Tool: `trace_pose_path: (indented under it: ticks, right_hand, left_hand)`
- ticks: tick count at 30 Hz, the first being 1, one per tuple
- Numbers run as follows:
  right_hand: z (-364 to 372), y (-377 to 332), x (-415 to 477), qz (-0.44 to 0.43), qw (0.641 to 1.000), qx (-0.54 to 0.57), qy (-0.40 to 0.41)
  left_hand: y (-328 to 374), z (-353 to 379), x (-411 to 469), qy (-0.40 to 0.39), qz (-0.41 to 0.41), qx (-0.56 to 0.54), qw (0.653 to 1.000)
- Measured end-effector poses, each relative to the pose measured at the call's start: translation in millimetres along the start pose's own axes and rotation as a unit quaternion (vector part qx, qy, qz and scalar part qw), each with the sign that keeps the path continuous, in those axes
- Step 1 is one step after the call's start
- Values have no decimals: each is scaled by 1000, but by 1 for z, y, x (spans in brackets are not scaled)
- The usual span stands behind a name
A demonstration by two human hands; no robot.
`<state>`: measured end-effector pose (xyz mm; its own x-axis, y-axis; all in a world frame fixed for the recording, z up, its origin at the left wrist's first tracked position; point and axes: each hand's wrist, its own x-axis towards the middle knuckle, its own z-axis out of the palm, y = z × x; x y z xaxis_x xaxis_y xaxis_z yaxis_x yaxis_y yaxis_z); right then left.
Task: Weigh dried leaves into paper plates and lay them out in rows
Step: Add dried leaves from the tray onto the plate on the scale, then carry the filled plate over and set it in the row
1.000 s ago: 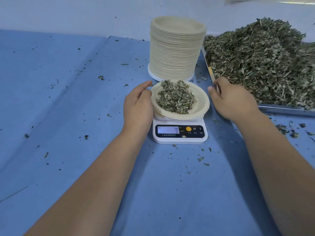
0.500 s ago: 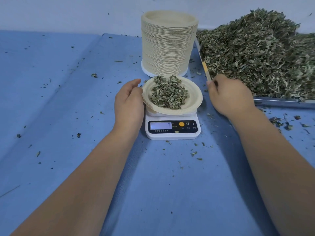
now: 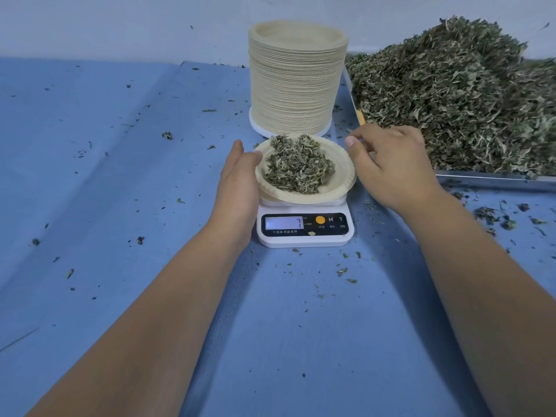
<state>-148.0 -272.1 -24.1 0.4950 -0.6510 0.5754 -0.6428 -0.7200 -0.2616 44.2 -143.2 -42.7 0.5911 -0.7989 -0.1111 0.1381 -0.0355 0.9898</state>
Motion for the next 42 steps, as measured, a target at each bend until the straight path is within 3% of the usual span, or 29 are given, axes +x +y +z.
trace_pose_path:
  ticks: [8, 13, 18, 28, 35, 42]
  right_hand:
    - [4, -13, -4, 31, 996, 32, -72]
    - [0, -34, -5, -25, 983, 102, -148]
    - [7, -45, -11, -85, 960, 129, -233]
    - [28, -118, -1, -136, 968, 110, -178]
    - [82, -201, 20, -174, 958, 116, -195]
    - [183, -295, 80, -191, 951, 99, -222]
  left_hand:
    - [-1, -2, 2, 10, -32, -30, 999]
    - [10, -12, 2, 123, -75, -177, 974]
    - [20, -29, 1, 190, -54, -204, 959]
    - [37, -98, -16, 250, -52, -215, 943]
    - [53, -187, -8, 326, -46, -108, 938]
    - [61, -305, 61, 374, -67, -17, 925]
